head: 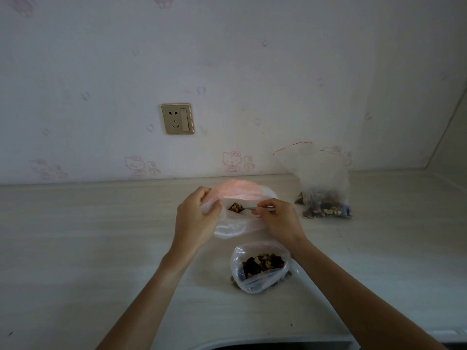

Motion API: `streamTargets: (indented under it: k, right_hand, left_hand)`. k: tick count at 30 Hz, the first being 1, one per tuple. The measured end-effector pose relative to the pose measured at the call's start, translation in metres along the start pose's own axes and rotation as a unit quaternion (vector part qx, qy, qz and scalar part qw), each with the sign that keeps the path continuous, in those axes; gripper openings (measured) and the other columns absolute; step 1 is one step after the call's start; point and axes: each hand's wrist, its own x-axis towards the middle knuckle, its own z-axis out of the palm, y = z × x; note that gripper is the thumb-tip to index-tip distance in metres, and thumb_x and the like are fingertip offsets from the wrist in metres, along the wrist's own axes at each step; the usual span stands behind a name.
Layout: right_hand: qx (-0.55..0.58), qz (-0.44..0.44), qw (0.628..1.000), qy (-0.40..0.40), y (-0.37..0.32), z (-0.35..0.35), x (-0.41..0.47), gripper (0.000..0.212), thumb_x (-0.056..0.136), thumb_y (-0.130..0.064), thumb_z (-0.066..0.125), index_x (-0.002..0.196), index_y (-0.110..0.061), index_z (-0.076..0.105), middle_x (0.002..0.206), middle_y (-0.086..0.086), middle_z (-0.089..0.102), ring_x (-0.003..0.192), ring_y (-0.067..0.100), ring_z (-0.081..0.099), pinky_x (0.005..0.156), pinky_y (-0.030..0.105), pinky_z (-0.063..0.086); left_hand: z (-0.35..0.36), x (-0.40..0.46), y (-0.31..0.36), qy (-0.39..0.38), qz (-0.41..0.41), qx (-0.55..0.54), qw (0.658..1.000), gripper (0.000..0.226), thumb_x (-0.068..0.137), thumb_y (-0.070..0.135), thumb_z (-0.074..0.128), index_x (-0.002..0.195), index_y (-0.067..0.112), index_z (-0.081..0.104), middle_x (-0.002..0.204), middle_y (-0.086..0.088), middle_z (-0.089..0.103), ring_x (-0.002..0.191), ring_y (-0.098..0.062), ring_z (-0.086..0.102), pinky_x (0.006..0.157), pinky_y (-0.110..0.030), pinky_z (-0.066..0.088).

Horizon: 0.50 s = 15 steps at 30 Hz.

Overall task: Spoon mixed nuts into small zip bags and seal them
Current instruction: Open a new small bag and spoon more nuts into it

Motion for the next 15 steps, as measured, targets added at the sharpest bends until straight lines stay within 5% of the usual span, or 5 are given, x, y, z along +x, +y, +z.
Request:
streamTargets:
  k: [7,15]
  right_hand:
    - [0.052,0.030,0.998,0.013,0.000,0.003,0.001,0.010,0.096,-0.024,0.068,0.090,-0.030,0.072,0.085,-0.016,0.079,0.106,0.014,0.070,0.107,0.045,0.049]
    - [0.125,0.059,0.990,0.019,0.000,-0.013,-0.004,0.007,0.098,-0.017,0.068,0.098,-0.019,0.074,0.091,-0.008,0.080,0.092,0.017,0.073,0.086,0.029,0.057]
  left_hand:
    - [0.002,-0.003,-0.007,0.036,0.044,0.006,0.998,0.005,0.095,0.019,0.071,0.096,0.022,0.067,0.086,0.007,0.069,0.076,-0.008,0.063,0.065,-0.020,0.045]
    - [0.003,-0.003,-0.001,0.058,0.075,0.023,0.995,0.005,0.097,0.020,0.070,0.101,0.023,0.069,0.091,0.004,0.068,0.082,-0.011,0.064,0.071,-0.029,0.051]
